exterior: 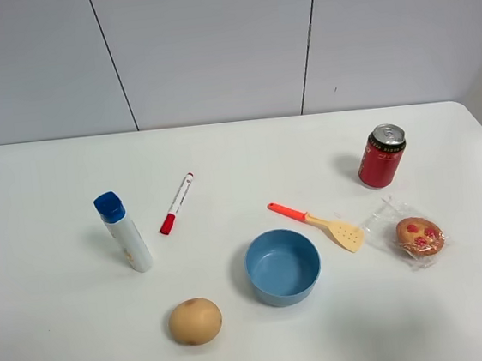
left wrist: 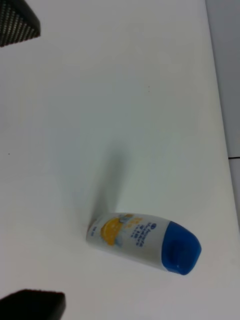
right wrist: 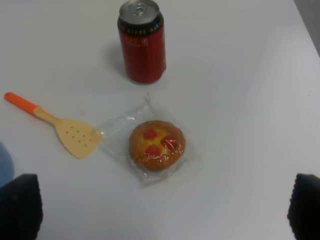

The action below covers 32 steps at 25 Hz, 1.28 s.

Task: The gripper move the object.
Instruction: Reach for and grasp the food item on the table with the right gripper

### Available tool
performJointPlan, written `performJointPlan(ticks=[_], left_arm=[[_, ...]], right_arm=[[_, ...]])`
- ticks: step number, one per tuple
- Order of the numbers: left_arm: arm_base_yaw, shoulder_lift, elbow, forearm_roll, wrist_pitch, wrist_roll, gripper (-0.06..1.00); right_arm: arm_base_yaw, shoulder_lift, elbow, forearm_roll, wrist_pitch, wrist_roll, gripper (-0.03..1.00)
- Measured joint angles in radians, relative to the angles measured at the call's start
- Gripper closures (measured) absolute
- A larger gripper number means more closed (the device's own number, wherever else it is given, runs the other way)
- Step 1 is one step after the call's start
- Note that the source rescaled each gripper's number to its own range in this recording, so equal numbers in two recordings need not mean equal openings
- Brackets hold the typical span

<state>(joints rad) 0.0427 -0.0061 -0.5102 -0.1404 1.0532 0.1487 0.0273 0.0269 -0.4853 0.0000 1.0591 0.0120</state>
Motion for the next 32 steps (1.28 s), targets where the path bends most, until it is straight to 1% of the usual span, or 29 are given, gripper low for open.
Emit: performJointPlan(ticks=[4,10,18,21,23,27,32], left_arm=[[0.0,0.0,0.0,0.0,0.0,0.0,-0.06],[0.0,0.0,0.0,0.0,0.0,0.0,-0.06],[0.0,0.0,0.0,0.0,0.0,0.0,-0.06],[0.0,0.0,0.0,0.001,0.0,0.0,-0.06],[0.0,0.0,0.0,0.001,0.0,0.0,-0.06],[0.0,0.0,0.0,0.001,0.0,0.0,-0.06],[0.0,0.0,0.0,0.001,0.0,0.0,-0.06]], right_arm=[[0.0,0.138,-0.019,0.029,0.0,-0.012,-0.03],[0.0,0.359,-0.182,0.064,-0.006,-0.025,-0.03],[0.0,0.597,-0.46,0.071,0.057,-0.029,-0.03],[0.0,0.69,-0.552,0.071,0.123,-0.036,-0.03],[0.0,0.753,-0.606,0.071,0.15,-0.037,-0.03],[0.0,0.855,-0.665,0.071,0.151,-0.037,-0.03],[0.0,0.958,-0.673,0.069,0.156,-0.044,-0.03]])
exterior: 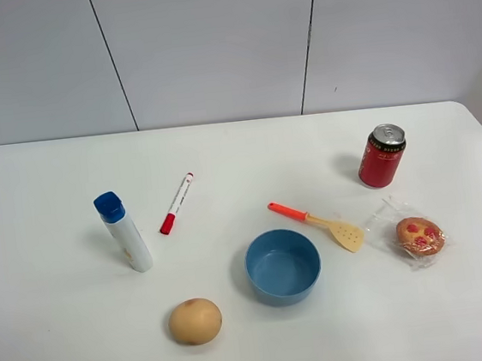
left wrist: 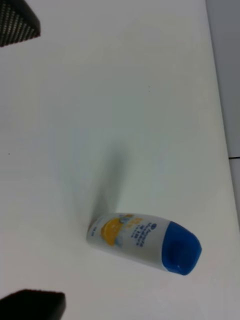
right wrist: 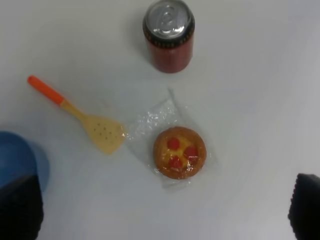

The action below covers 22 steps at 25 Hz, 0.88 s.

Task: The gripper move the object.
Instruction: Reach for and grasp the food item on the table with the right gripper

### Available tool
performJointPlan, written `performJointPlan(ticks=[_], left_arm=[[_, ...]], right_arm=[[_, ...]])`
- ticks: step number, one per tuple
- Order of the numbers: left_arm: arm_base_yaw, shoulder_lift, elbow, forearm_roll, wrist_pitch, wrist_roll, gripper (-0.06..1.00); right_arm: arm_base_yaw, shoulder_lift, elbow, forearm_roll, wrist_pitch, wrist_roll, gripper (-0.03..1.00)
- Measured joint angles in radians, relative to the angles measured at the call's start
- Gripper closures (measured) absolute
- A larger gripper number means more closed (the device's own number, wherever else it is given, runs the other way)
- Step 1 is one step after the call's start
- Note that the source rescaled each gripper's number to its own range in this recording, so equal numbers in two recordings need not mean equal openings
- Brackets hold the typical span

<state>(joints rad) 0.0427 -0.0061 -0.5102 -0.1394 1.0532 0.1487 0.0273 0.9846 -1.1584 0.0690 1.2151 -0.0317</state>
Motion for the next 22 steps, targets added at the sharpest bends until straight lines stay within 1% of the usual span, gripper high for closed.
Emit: performJointPlan(ticks=[13,22], left_arm=[[0.0,0.0,0.0,0.0,0.0,0.0,-0.06],[0.0,0.0,0.0,0.0,0.0,0.0,-0.06]], right_arm=[[0.0,0.249,-0.003,-0.003,0.006,0.0,-0.03],[0.0,0.384,-0.003,-0.058,0.005,0.019,-0.03]])
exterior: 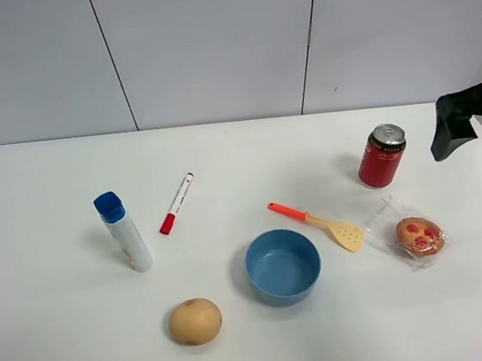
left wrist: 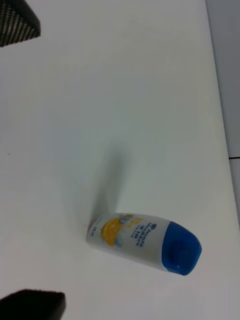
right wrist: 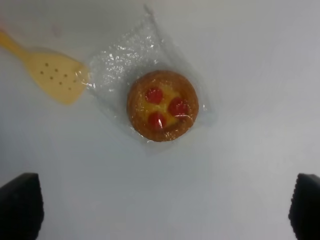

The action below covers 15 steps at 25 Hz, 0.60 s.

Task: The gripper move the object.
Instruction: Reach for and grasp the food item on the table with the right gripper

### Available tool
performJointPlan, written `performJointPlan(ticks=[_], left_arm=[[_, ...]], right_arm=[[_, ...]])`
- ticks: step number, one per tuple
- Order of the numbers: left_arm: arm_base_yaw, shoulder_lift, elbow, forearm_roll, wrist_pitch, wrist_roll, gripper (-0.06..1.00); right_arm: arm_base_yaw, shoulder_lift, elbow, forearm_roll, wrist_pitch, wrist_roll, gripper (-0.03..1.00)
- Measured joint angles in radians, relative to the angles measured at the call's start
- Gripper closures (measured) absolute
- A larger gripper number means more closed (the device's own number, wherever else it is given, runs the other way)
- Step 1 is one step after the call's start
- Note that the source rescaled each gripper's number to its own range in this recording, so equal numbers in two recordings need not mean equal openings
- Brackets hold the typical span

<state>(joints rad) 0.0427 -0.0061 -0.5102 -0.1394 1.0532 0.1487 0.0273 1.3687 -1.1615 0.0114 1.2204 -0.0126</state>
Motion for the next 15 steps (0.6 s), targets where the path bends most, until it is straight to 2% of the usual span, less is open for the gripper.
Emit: performJointPlan(ticks=[7,11,15], left_arm=[[0.0,0.0,0.0,0.0,0.0,0.0,-0.06],[0.0,0.0,0.0,0.0,0.0,0.0,-0.06],[0.0,0.0,0.0,0.0,0.0,0.0,-0.06]], right_arm=[[0.0,0.048,0.024,-0.005,-0.003,0.0,-0.03],[0.0,0.048,0.116,-0.005,-0.004,0.0,-0.03],[0.0,0.048,0.224,-0.005,-0.063,0.0,-0.03]])
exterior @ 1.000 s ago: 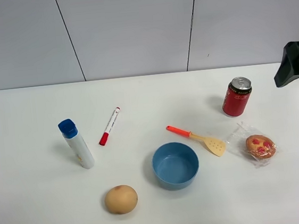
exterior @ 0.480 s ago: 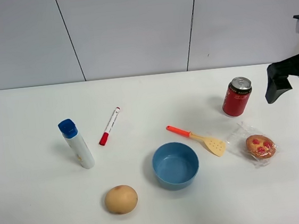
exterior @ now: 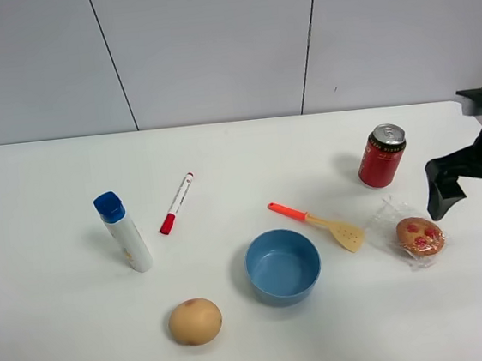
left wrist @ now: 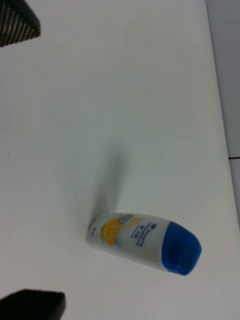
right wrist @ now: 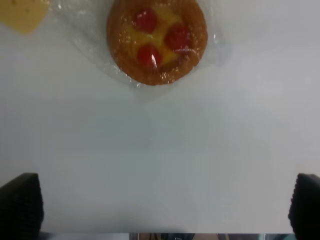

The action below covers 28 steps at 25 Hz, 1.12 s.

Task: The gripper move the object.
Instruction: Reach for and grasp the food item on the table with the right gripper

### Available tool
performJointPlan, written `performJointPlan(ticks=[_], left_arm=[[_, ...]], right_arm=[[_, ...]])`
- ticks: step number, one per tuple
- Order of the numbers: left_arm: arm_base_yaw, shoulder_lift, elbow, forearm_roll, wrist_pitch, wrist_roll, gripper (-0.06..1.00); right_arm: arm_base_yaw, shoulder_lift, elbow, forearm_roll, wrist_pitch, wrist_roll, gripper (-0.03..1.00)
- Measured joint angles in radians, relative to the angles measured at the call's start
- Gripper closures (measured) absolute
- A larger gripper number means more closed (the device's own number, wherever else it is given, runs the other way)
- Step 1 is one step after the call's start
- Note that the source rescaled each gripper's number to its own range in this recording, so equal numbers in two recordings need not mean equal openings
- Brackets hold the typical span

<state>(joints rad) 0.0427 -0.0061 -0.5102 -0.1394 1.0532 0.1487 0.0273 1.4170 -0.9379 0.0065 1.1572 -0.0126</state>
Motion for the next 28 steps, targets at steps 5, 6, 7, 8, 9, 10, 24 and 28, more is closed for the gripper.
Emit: performJointPlan(ticks=[5,6,7,8,9,10,24,28], left_arm=[[0.0,0.0,0.0,0.0,0.0,0.0,-0.06],[0.0,0.0,0.0,0.0,0.0,0.0,-0.06],[0.0,0.0,0.0,0.0,0.0,0.0,-0.06],[0.0,0.0,0.0,0.0,0.0,0.0,-0.06],[0.0,0.0,0.0,0.0,0.0,0.0,-0.06],[0.0,0.0,0.0,0.0,0.0,0.0,-0.06],[0.0,0.0,0.0,0.0,0.0,0.0,-0.06],[0.0,0.0,0.0,0.0,0.0,0.0,-0.06]], right_arm=[[0.0,0.0,0.06,0.033,-0.038,-0.001,-0.03],[0.0,0.0,0.06,0.045,-0.04,-0.005,-0.03],[0.0,0.0,0.06,0.056,-0.043,-0.013,-0.03],[0.0,0.0,0.06,0.066,-0.043,-0.023,-0.03],[0.0,0.0,0.06,0.077,-0.044,-0.031,-0.03],[0.0,0.0,0.06,0.089,-0.044,-0.039,-0.03],[0.0,-0.001,0.062,0.028,-0.227,-0.061,-0.03],[0.0,-0.002,0.105,-0.007,-0.318,-0.053,-0.03]])
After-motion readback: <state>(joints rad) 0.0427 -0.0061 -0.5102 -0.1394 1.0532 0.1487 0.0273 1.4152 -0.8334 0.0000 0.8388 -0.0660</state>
